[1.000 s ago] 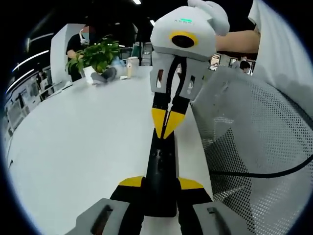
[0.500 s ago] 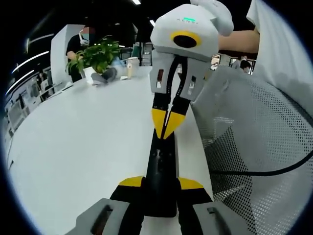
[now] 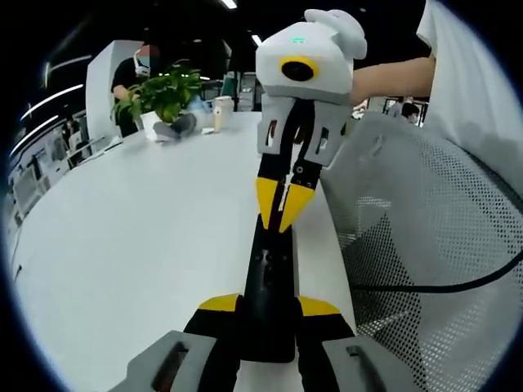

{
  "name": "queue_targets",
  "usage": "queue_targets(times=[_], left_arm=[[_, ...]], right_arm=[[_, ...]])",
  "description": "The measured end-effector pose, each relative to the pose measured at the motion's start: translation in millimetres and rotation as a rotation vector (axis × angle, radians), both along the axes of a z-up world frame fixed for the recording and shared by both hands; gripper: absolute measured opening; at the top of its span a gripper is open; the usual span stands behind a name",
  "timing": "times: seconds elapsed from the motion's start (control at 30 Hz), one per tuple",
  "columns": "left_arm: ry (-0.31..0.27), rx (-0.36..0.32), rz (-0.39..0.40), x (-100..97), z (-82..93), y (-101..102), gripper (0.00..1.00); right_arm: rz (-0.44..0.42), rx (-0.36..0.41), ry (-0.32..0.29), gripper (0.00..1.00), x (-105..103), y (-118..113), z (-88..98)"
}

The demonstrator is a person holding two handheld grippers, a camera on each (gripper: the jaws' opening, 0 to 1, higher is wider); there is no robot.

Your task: Press the specified remote control buttons in sequence, fully releasing each button before pressing the next.

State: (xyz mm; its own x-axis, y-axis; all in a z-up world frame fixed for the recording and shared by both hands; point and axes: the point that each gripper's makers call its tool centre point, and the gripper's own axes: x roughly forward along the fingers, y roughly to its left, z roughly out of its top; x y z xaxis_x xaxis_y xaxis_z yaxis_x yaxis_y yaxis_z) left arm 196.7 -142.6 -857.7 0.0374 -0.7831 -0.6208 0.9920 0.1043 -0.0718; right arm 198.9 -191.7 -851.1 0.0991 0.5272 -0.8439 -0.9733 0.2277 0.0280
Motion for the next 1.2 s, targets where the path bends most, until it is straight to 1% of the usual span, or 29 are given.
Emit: queue_targets(times=[0.07,0.2,0.33,0.43,0.5,0.6,0.67,0.77,0.93,0.97,1.03,1.07,1.13,1.2], left_arm=[[-0.001,0.000,0.000,0.0,-0.2,0.1,0.24],[0.002,-0.004,0.001,0.1,-0.2,0.4,0.24],[0.002,-0.003,0.003,-0.1,-0.1,0.1,0.24],[0.001,-0.003,0.002,0.0,-0.1,-0.1,0.24],[0.000,-0.004,0.001,0.2,-0.4,-0.1,0.24],[-0.004,-0.001,-0.003,0.0,-0.1,-0.3,0.24],[-0.007,0.002,-0.004,-0.1,-0.2,-0.5,0.24],[-0.012,0.005,-0.003,0.1,-0.4,-0.9,0.24],[-0.010,0.004,-0.004,0.1,-0.3,-0.8,0.24],[-0.011,0.005,-0.004,0.1,-0.3,-0.9,0.24],[-0.016,0.009,-0.006,-0.2,-0.6,-1.8,0.24],[-0.018,0.010,-0.008,0.0,-1.1,-2.0,0.24],[-0.018,0.012,-0.009,-0.1,-1.1,-2.3,0.24],[-0.017,0.008,-0.010,-0.3,-0.9,-3.6,0.24]], right_arm=[[0.013,-0.001,-0.002,0.01,-1.4,0.9,-0.1],[0.060,-0.032,-0.025,0.05,-3.7,2.9,-0.2],[0.067,-0.047,-0.041,0.08,-0.5,2.1,-0.2],[0.090,-0.046,-0.017,0.05,-4.0,3.1,-1.0],[0.103,-0.056,-0.021,0.05,-3.1,2.6,-1.3],[0.105,-0.069,-0.003,0.05,-2.3,3.5,-1.6],[0.114,-0.081,0.007,0.05,-2.2,3.7,-1.9],[0.140,-0.119,0.021,0.05,-2.4,4.6,-2.7],[0.148,-0.153,0.045,0.05,-2.2,4.9,-3.5],[0.154,-0.158,0.046,0.05,-2.5,4.4,-3.7],[0.217,-0.186,0.024,0.05,-3.9,4.1,-4.5],[0.206,-0.190,0.029,0.05,-4.0,5.0,-4.7],[0.218,-0.204,0.026,0.05,-4.3,5.1,-5.0],[0.251,-0.225,0.013,0.05,-5.0,4.7,-5.4]])
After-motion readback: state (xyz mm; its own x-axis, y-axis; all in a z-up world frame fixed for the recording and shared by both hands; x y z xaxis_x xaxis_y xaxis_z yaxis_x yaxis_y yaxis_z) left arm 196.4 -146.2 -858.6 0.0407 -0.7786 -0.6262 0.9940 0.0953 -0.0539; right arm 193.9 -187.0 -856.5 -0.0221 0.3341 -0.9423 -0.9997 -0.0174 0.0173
